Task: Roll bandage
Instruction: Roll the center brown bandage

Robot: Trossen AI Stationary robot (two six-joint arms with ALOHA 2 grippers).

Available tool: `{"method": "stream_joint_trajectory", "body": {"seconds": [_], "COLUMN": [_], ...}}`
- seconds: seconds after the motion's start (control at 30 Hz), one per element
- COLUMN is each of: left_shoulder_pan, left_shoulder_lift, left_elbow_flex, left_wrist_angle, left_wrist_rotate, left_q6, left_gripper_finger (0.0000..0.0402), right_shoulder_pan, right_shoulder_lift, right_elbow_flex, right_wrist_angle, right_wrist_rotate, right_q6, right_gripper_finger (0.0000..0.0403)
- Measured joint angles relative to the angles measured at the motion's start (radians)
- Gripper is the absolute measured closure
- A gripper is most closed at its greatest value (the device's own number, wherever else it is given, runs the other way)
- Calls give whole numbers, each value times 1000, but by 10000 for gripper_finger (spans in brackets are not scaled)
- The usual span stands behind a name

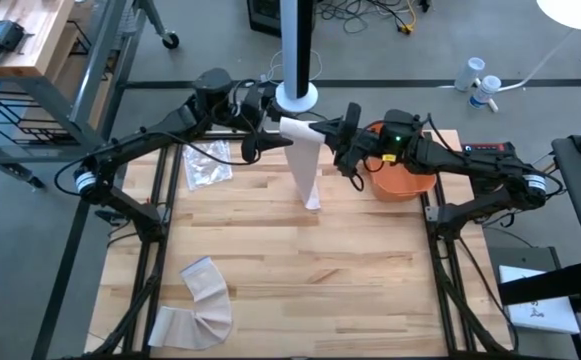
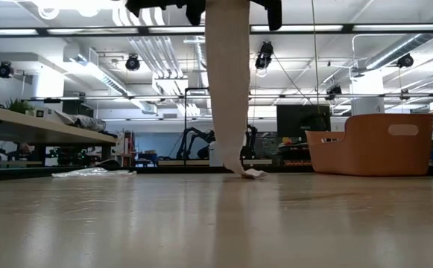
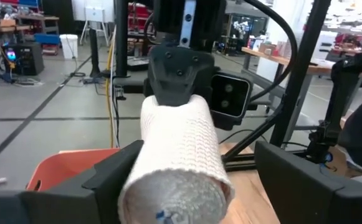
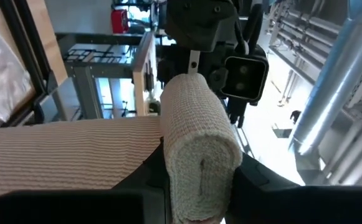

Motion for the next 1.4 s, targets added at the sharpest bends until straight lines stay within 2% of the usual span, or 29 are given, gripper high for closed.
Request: {"method": "stream_joint_trajectory", "body": {"seconds": [0.3,0.63,1.17,1.4], "left_shoulder_pan": [0,4,26,30], "left_shoulder_lift": [0,1,1,1], "left_elbow_flex": [0,-1,-2,-2], "left_wrist_angle": [-7,-14,-75,-76], "left_wrist_rotate": [-8,-16,-14,-15], "left_q6": [-62,-137,-61,-24], "left_gripper_finger": [111,119,146,170], "right_shoulder_pan": [2,6,20,26], "right_shoulder_lift": [0,34,53,46], "right_elbow_flex": [0,0,0,0], "right_wrist_angle": [-2,22,61,45], "right_wrist_rotate": [4,24,29,29], "right_q6": [-113,-332,-419,-365], "right_gripper_finger": [323,320,324,325]}}
